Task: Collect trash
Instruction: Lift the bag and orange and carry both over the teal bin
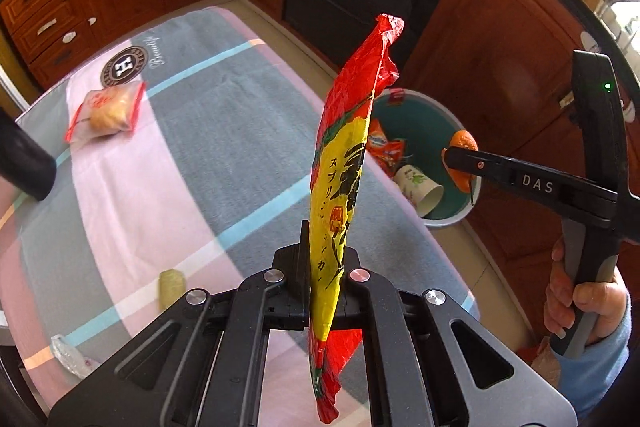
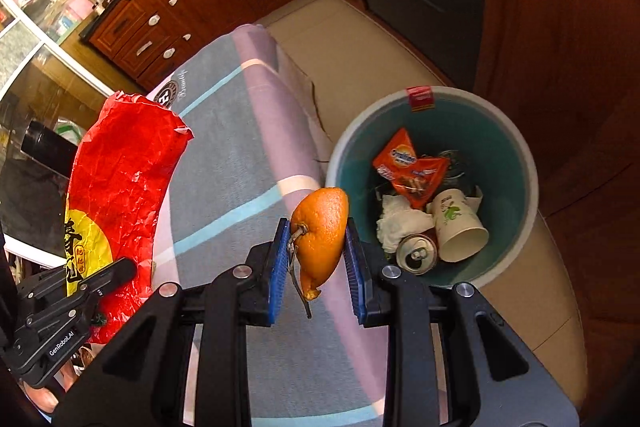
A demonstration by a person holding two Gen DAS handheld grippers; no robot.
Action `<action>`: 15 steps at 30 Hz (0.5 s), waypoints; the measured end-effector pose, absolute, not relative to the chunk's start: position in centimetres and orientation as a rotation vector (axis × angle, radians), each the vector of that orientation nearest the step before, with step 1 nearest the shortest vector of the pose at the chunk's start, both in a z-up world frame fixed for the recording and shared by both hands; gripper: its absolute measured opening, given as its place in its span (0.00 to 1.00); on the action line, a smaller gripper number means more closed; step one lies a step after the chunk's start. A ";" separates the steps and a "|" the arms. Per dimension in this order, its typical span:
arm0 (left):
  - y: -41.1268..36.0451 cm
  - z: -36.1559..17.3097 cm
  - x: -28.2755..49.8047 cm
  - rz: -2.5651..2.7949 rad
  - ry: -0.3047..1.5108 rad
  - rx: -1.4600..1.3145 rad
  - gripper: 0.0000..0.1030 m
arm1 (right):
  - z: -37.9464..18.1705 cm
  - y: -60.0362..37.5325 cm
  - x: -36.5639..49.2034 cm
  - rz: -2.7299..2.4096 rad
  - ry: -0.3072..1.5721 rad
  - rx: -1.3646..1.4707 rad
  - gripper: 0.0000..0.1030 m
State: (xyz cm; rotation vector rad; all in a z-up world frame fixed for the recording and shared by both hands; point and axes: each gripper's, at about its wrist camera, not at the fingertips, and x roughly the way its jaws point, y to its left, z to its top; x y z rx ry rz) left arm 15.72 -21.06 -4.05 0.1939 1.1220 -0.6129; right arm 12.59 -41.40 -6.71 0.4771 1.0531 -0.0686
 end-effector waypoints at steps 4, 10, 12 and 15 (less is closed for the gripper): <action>-24.6 -4.8 15.7 -0.652 1.146 0.220 0.04 | -7.7 -44.5 11.8 -0.106 1.060 0.505 0.24; -30.1 -5.9 15.8 -0.721 1.183 0.252 0.05 | -8.2 -48.4 11.0 -0.154 1.059 0.535 0.24; -31.9 -6.4 15.7 -0.748 1.200 0.261 0.05 | -8.2 -49.6 10.6 -0.172 1.056 0.542 0.24; -34.2 -7.3 15.9 -0.782 1.228 0.273 0.05 | -8.4 -51.1 10.2 -0.199 1.052 0.558 0.24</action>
